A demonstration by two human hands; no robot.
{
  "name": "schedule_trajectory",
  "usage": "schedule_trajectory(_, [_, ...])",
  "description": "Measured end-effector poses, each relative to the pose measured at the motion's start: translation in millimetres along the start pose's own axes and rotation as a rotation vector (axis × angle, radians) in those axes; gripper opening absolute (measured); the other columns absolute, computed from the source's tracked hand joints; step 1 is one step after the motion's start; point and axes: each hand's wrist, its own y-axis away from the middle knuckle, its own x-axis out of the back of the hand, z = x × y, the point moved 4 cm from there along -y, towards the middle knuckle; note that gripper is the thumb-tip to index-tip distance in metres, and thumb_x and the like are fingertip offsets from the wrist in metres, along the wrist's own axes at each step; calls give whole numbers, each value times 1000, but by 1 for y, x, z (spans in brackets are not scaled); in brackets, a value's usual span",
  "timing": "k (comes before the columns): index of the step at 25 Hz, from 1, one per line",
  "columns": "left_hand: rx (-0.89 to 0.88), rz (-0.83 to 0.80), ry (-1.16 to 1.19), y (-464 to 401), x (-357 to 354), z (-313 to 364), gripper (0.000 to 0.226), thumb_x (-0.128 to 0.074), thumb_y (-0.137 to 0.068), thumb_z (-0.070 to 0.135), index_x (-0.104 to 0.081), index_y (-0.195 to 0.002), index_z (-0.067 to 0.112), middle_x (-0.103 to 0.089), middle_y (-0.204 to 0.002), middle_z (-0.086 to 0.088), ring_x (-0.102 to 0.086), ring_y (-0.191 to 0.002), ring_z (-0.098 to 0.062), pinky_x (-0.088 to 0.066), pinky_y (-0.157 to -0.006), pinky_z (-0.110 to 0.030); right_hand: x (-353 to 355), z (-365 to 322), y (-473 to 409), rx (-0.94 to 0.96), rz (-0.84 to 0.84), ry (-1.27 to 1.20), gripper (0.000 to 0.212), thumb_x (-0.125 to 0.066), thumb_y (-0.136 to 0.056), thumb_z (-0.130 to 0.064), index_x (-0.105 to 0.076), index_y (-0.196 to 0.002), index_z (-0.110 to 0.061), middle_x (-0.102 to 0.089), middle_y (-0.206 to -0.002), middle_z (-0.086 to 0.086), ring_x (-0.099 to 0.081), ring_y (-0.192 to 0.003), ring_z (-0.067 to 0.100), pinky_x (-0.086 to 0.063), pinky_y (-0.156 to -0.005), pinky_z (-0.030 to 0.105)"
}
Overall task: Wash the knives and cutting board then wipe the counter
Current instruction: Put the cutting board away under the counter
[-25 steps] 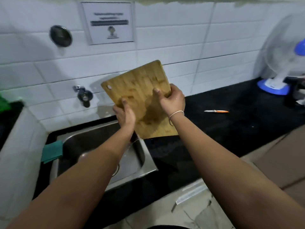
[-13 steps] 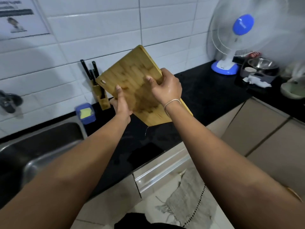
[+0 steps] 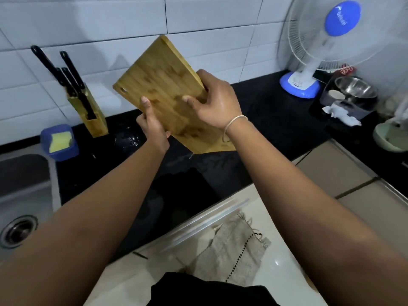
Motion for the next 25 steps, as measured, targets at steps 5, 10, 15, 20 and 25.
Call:
schedule_trajectory(5, [-8,114,48,-6,-18,-9,74,-49,-83,79,-38,-135,27,-52,-129,2,-57,-113,-24,-59,-81,-51,1,44,-20,33,-282,-68,43,-67,-87,-22,-53,-127,-24,-68,-105,-3,-63,-95,22,-53,-86,42])
schedule_trajectory(10, [-139,203,61,33,-47,-48,53,-45,-89,73,-45,-116,28,-58,-119,0,-61,-102,-22,-59,-78,-46,31,92,1,177,-265,-161,35,-65,-85,-17,-57,-118,-24,-67,-92,-4,-63,-85,25,-53,-78,44])
schedule_trajectory(15, [-246,265,73,105,-83,-84,55,-41,-94,70,-46,-129,28,-58,-134,-1,-62,-117,-24,-59,-86,-48,89,135,46,307,-253,-288,36,-66,-86,-16,-57,-122,-18,-68,-84,3,-64,-76,27,-54,-75,45])
schedule_trajectory(20, [-283,340,151,167,-91,-105,68,-39,-94,71,-45,-143,24,-57,-138,-5,-61,-119,-25,-55,-96,-48,124,135,83,432,-339,-273,41,-65,-89,-22,-54,-128,-27,-70,-92,2,-66,-84,28,-54,-76,43])
schedule_trajectory(25, [-405,868,-33,220,-52,-110,56,-36,-99,62,-54,-129,18,-61,-129,-8,-61,-111,-28,-48,-79,-33,132,104,104,481,-446,-265,47,-64,-89,-25,-49,-134,-28,-70,-101,7,-64,-93,33,-53,-80,42])
